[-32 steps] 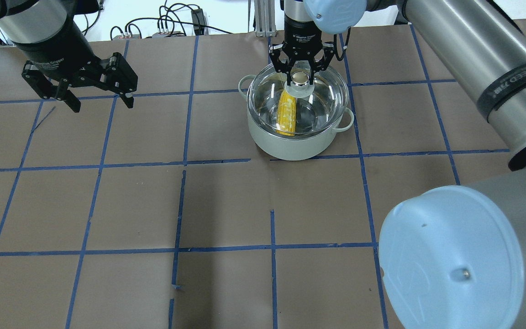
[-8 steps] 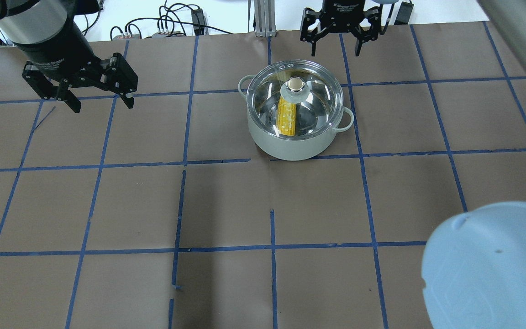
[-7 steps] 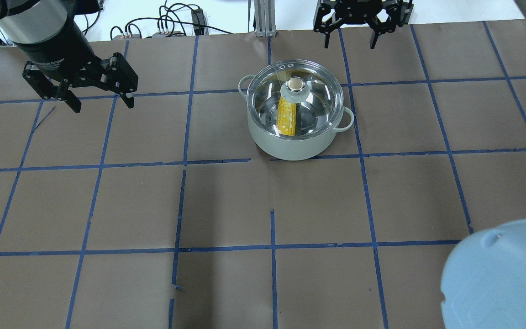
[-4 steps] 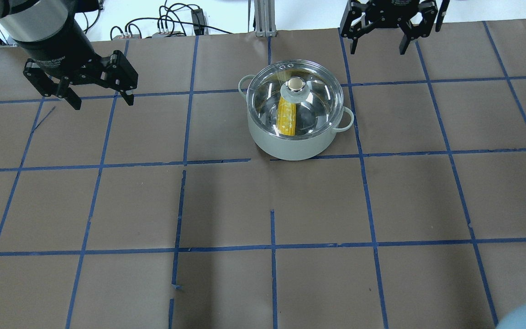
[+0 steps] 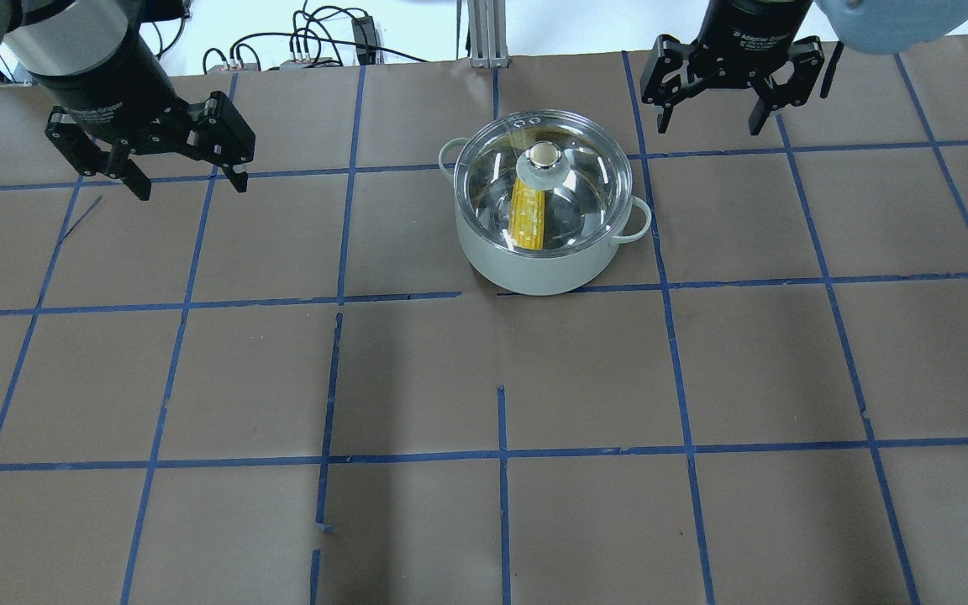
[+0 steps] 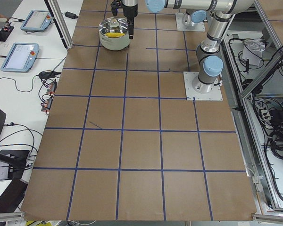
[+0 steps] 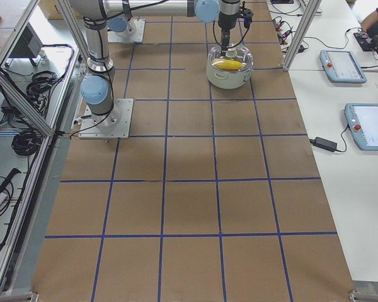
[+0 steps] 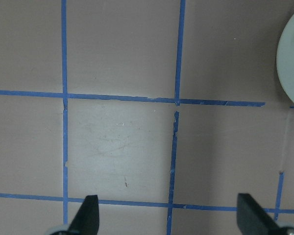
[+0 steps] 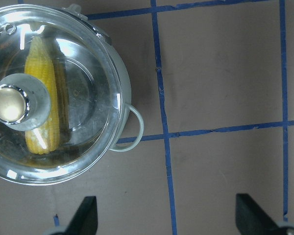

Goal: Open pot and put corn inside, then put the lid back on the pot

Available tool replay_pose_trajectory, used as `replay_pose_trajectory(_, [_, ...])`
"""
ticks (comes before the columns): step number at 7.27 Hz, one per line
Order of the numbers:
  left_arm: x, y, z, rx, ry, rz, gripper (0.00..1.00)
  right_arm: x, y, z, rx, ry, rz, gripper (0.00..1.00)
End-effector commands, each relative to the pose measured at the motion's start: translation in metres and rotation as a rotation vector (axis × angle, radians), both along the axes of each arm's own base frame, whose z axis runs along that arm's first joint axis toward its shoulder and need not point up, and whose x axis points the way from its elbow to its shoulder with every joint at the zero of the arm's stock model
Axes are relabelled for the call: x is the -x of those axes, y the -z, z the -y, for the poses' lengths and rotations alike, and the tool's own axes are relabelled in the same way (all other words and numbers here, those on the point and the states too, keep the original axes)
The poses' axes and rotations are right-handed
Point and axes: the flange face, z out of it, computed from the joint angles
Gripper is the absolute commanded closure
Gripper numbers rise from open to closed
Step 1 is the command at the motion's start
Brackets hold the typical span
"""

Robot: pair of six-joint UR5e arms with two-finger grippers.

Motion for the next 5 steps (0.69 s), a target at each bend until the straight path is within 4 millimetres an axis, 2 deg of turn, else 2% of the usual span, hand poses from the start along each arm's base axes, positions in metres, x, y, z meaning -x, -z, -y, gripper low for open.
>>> replay_pose_trajectory(1, [0.0003, 0.0001, -0.0003, -0.001, 0.000, -0.002, 0.00, -0.0005, 0.0013, 0.0018, 0.005, 0.001, 0.002, 0.00])
replay_pose_trajectory(5, [0.0012, 0.0008, -0.0013, -0.002, 0.000, -0.002, 0.00, -0.0014, -0.0045, 0.0047, 0.037, -0.001, 0.002, 0.00])
